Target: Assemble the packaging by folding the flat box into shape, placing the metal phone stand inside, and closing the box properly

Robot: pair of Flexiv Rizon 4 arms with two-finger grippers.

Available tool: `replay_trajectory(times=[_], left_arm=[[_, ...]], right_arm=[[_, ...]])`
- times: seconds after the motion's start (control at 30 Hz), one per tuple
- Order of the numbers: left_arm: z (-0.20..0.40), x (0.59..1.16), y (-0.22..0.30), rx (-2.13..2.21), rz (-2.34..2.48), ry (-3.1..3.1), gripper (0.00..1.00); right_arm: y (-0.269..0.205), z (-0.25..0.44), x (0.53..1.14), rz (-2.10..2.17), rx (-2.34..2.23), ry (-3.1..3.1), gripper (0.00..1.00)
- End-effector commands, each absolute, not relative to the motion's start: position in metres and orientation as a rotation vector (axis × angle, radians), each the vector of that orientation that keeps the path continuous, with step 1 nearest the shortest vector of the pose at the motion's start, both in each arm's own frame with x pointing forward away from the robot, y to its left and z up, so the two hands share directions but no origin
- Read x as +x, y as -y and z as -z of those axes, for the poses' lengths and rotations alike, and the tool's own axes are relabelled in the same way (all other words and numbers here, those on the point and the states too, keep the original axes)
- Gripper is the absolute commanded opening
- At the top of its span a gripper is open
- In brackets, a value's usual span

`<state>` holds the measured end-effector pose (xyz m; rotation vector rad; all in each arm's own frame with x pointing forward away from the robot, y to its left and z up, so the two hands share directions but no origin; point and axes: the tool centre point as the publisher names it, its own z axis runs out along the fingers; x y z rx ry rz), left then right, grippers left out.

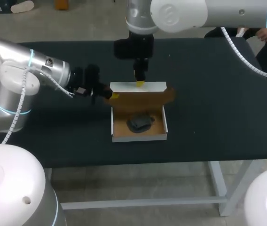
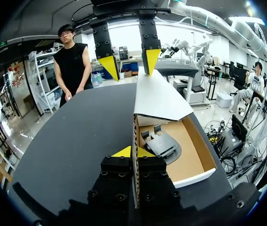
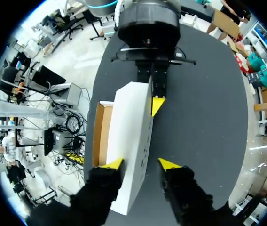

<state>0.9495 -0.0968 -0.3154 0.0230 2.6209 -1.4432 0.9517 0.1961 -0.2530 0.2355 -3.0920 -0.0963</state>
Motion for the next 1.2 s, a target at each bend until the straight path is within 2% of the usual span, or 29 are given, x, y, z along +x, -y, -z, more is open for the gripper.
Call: replay_trajectory(times=[0.03,0.7,0.9,0.93,1.0,1.07,1.2], left_arm=[[0.313,0.95,0.098,0.026,1.446,-2.622,0.0],[0.313,0.95,0.098,0.026,1.446,-2.622,0.0],[0.313,0.95,0.098,0.026,1.446,-2.622,0.0],[0.313,0.95,0.098,0.026,1.446,-2.622,0.0],[0.313,0.95,0.098,0.026,1.446,-2.622,0.0],[0.313,0.95,0.098,0.026,1.446,-2.622,0.0],[0.313,0.95,0.098,0.026,1.446,-2.622,0.0]], right_arm=[[-0.201,0.259,0.955,0.088,0.242,3.083,0.49],[-0.203,0.272,0.959,0.075,0.246,3.046,0.46],[-0.204,0.272,0.959,0.067,0.247,3.047,0.24],[-0.204,0.271,0.959,0.064,0.246,3.05,0.24],[-0.204,0.27,0.959,0.06,0.245,3.057,0.25],[-0.205,0.269,0.958,0.056,0.247,3.059,0.33],[-0.205,0.269,0.958,0.053,0.251,3.06,0.41]])
